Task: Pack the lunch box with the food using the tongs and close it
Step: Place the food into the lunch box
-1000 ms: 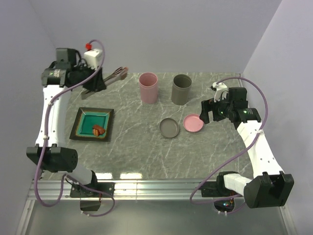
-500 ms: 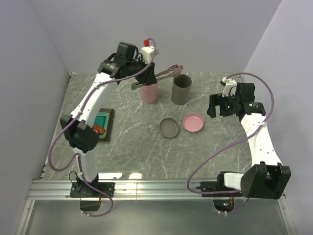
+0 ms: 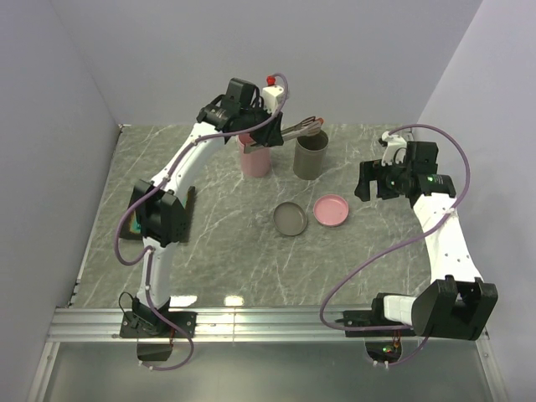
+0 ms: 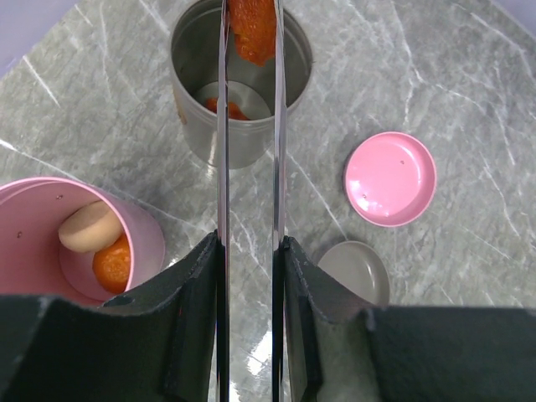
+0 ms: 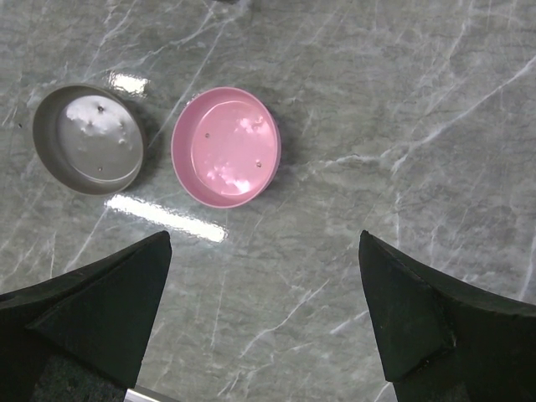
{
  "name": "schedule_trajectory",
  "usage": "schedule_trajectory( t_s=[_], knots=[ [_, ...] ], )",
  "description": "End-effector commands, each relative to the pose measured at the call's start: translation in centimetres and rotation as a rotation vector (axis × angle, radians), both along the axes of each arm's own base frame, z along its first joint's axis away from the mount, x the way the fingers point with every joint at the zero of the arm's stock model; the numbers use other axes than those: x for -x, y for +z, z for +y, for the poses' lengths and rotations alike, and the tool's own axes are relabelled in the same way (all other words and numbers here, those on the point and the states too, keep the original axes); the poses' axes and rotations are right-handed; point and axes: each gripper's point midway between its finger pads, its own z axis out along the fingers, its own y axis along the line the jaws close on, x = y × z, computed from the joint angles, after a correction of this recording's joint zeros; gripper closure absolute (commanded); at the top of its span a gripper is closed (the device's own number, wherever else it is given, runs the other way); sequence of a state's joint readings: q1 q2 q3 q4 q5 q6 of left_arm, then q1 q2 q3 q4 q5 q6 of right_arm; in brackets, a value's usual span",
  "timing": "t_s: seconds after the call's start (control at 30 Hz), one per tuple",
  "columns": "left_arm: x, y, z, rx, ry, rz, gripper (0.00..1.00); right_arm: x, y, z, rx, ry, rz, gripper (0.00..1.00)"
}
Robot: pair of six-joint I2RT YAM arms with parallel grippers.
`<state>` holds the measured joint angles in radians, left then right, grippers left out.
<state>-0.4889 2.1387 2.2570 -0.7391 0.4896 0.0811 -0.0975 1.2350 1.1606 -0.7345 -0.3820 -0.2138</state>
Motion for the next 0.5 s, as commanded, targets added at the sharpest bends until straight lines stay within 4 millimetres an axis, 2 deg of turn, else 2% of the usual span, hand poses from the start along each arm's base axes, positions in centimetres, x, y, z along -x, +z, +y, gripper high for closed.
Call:
schedule_trajectory(
  t_s=[0.0,0.33,0.47],
  knots=[
    [-1.1,2.7,-0.7,0.055,0.012,-0.091,0.74,-0.5,1.2,0.0,-0.007,0.003,-0.021,0.00],
    [-1.4,1.2,-1.0,0.038,0.011,-0.062,0.68,-0.6,1.1,-0.1,-0.005,0.003,-0.023,0.00],
    [-1.2,1.4,-0.9,0.036,0.014,-0.063,0.60,-0.5,1.1,0.0,-0.007,0.007,-0.019,0.00]
  ],
)
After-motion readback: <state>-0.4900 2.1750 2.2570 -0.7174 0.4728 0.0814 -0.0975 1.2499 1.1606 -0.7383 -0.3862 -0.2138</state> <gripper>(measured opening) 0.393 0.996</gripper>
